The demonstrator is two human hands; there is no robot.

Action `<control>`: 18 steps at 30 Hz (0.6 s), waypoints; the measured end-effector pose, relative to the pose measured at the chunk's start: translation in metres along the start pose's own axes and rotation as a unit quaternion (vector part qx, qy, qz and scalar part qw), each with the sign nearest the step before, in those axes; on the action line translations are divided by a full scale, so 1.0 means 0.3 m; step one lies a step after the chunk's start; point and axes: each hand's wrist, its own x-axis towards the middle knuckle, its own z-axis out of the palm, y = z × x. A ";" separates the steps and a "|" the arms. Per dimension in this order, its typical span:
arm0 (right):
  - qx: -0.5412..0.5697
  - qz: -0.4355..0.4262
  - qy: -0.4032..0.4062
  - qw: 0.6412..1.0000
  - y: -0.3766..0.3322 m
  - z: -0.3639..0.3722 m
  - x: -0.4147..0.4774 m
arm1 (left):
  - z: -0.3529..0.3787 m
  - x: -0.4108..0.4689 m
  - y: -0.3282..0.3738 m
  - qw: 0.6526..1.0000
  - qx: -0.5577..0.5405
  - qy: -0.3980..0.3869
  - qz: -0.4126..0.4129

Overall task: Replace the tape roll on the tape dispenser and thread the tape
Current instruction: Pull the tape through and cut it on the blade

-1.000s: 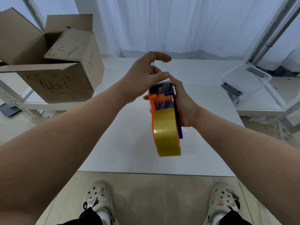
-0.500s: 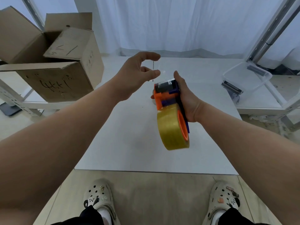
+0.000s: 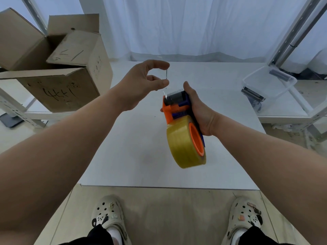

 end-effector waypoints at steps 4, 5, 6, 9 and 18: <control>-0.004 0.001 -0.006 1.000 0.004 0.004 -0.001 | -0.006 -0.002 0.002 0.998 -0.033 -0.047 -0.022; -0.008 0.001 -0.010 1.000 0.002 0.006 -0.005 | -0.009 -0.002 -0.001 0.995 -0.057 -0.069 -0.037; -0.013 -0.001 -0.012 1.000 0.000 0.007 -0.006 | -0.011 -0.002 -0.003 0.990 -0.095 -0.087 -0.055; -0.030 -0.001 -0.014 0.999 -0.007 0.009 -0.005 | -0.017 -0.002 0.006 0.961 -0.244 -0.088 -0.093; -0.128 -0.014 -0.011 0.992 -0.001 -0.011 0.005 | 0.007 0.006 0.010 0.974 -0.217 0.026 -0.056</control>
